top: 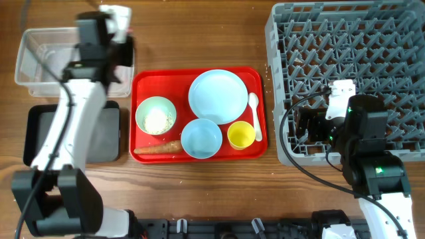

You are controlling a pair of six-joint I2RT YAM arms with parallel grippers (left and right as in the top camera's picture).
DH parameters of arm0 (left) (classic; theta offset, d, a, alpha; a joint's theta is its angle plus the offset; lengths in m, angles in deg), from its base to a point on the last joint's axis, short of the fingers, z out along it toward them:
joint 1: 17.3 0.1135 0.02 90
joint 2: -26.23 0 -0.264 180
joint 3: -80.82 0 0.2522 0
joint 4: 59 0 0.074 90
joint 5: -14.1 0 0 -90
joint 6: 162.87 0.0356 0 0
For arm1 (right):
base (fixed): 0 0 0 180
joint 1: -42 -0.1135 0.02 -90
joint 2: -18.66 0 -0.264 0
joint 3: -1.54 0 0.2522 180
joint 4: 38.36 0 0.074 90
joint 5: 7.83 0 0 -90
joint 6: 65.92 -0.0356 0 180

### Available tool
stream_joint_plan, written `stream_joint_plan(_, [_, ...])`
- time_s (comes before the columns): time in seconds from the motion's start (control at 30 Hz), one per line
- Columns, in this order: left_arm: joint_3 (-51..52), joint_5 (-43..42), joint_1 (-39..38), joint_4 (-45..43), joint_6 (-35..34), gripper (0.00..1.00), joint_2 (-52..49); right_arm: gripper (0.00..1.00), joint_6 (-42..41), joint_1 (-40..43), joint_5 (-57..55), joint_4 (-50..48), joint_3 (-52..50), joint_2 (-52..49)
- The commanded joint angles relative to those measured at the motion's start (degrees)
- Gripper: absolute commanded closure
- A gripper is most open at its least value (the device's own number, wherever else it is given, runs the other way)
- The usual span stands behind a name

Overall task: Sort waste into correct bins and load items into the dishwasher rack
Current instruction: 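Carry the red wrapper to the clear bin and release it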

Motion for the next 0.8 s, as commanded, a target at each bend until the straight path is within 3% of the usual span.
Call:
stream_joint_plan(0.0, [-0.2,-1.6,8.0,-1.6,-3.7,0.89,-4.9,0.00,-0.7,0.1,-0.4,-0.1,1.2,-0.1])
stream_joint_plan(0.1, [-0.2,-5.7,12.7,-3.1,-5.3,0.69,-7.1,0.00,-0.7,0.1,-0.4,-0.1,1.2,-0.1])
stream_joint_plan(0.17, [-0.2,-6.8,14.1,-3.5,-5.3,0.40,-7.2,0.00,-0.7,0.1,-0.4,-0.1,1.2,-0.1])
stream_joint_plan(0.27, [-0.2,-6.8,14.4,-3.9,-5.3,0.25,-7.1,0.00,-0.7,0.1,-0.4,-0.1,1.2,-0.1])
stream_joint_plan(0.47, [-0.2,-9.7,13.9,-0.1,-7.6,0.23,-4.6,0.00,-0.7,0.1,-0.3,0.0,1.2,0.0])
stream_joint_plan(0.57, [-0.2,-14.1,13.9,11.0,-13.6,0.21,0.9,0.00,-0.9,0.1,-0.3,0.0,1.2,-0.1])
stream_joint_plan(0.67, [-0.2,-16.6,13.9,26.3,-19.8,0.00,4.5,0.00,-0.8,0.1,0.8,0.1,1.2,-0.1])
stream_joint_plan(0.77, [-0.2,-16.6,13.9,36.2,-21.6,0.00,4.8,0.00,-0.8,0.1,1.2,0.0,1.2,-0.1])
